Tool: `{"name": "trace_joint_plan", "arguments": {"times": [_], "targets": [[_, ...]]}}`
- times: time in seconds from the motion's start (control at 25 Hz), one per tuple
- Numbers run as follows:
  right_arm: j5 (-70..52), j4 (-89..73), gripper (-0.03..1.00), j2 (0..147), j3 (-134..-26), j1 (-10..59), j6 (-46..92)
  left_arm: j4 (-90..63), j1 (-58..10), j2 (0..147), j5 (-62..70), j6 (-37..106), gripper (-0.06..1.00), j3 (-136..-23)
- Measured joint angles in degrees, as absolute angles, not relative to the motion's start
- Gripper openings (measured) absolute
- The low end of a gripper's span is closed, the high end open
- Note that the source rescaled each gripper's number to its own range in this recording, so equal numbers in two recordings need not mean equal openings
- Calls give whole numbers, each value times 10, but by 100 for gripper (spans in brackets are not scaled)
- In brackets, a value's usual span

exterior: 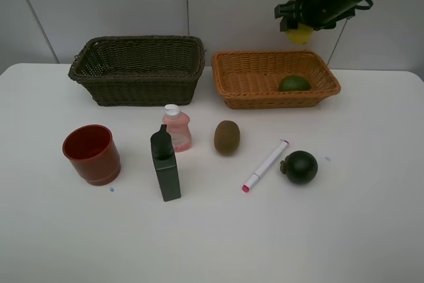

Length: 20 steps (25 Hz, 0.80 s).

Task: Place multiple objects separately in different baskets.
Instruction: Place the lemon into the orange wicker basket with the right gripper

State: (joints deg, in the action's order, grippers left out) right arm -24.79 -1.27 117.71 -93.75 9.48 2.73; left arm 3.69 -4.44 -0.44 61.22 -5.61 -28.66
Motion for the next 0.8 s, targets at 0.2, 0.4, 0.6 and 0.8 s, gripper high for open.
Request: {"name": "trace_joint_plan", "arguments": {"times": [0.2,0.4,0.6,0.8], "targets": [[-257,-11,57,1216,-952,95,24,37,-44,-4,612,-56,95,-287],[-257,-11,57,1248,-952,93,23,37,-44,-4,612,-56,95,-287],[-254,-11,57,1274,-952,85,23,37,-44,-4,612,-56,95,-287],[-253,-11,57,1276,-953,80,23,37,-44,-4,612,-56,95,-287]]}}
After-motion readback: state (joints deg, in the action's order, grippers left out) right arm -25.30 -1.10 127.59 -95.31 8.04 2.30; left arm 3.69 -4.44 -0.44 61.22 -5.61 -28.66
